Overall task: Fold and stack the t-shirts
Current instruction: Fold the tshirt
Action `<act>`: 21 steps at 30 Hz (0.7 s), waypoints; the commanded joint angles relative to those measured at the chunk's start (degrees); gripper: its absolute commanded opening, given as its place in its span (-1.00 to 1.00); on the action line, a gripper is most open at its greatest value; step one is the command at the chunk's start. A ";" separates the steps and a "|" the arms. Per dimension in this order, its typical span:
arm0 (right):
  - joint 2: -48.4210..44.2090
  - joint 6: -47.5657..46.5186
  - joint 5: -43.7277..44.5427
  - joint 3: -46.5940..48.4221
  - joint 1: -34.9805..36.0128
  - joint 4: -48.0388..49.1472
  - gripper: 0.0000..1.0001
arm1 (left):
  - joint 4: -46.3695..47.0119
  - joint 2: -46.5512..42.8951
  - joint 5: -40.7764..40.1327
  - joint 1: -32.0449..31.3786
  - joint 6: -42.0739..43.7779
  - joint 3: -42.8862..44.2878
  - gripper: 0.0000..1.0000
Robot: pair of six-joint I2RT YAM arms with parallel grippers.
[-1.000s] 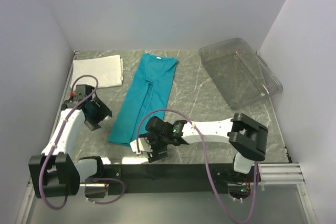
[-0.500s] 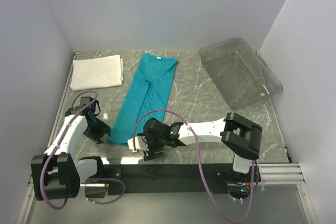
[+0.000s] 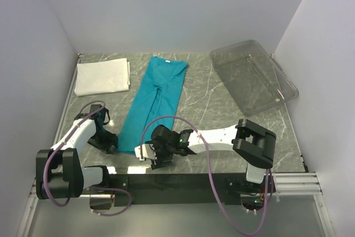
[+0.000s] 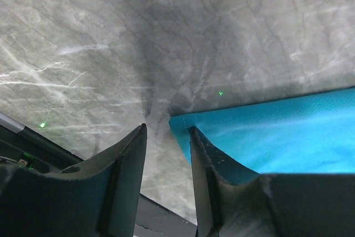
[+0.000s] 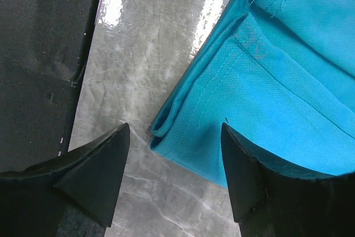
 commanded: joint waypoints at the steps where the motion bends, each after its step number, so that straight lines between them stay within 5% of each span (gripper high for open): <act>1: 1.18 0.45 -0.08 0.29 0.05 1.59 0.45 | 1.34 0.38 -2.53 -0.48 -2.57 0.33 -0.15; 11: 2.32 0.54 -0.52 0.91 -0.12 0.89 0.35 | 2.04 1.70 -4.99 -2.06 -5.47 0.76 -0.12; 21: 4.43 1.07 -1.75 2.66 -0.47 -1.39 -0.12 | 3.88 1.96 -5.52 -2.06 -5.48 0.07 -0.42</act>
